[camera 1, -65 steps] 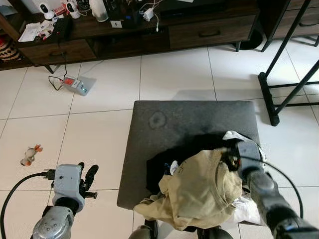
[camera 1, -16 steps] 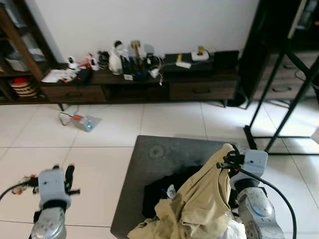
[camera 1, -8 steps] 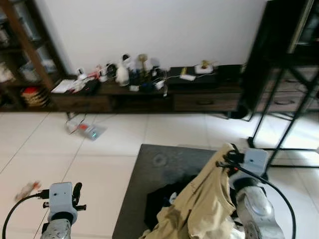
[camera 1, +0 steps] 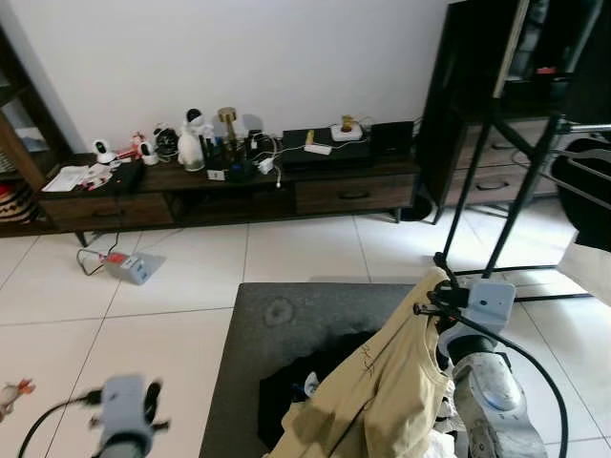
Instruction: Hang hanger
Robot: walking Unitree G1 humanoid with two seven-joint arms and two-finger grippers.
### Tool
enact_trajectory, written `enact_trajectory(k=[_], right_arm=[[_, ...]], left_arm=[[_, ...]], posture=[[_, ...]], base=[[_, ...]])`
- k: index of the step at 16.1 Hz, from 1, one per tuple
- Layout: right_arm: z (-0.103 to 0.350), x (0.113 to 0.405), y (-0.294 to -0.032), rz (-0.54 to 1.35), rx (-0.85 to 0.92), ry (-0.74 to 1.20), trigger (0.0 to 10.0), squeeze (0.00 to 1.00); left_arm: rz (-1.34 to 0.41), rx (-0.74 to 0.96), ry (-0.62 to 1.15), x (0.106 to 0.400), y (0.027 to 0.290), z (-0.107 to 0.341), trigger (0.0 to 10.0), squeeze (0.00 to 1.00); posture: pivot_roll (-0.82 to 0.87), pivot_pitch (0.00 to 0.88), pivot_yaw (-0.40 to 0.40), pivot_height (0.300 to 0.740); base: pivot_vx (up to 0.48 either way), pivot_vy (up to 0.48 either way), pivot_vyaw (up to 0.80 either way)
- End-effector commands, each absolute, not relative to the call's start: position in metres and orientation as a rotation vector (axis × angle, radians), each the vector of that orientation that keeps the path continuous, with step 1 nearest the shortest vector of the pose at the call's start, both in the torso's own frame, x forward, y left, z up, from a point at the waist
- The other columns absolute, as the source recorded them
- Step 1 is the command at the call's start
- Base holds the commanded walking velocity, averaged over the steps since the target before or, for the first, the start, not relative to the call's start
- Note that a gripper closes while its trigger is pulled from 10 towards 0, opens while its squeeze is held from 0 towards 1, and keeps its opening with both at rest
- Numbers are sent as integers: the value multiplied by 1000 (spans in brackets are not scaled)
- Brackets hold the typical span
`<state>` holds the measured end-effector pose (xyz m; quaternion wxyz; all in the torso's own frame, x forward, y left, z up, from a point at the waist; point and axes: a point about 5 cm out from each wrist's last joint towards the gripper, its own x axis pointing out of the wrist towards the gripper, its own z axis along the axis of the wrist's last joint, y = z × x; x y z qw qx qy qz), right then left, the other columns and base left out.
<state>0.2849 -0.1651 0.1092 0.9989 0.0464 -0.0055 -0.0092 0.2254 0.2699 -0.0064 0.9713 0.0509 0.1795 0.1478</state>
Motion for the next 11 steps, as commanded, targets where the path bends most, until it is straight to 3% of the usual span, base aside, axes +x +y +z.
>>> enact_trajectory(k=[1, 5, 11], right_arm=[[115, 286, -163, -12, 98, -36, 10000, 0], [114, 284, -160, -4, 105, -36, 10000, 0], [110, 283, -162, -25, 106, -13, 10000, 0]], left_arm=[[335, 100, 393, 219, 278, -11, 10000, 0], [356, 111, 495, 207, 285, -25, 10000, 0], [344, 115, 486, 208, 283, -27, 10000, 0]], posture=[[57, 65, 50, 740], [54, 75, 53, 740], [53, 80, 58, 740]], base=[[0, 0, 0], [0, 0, 0], [0, -261, 0]])
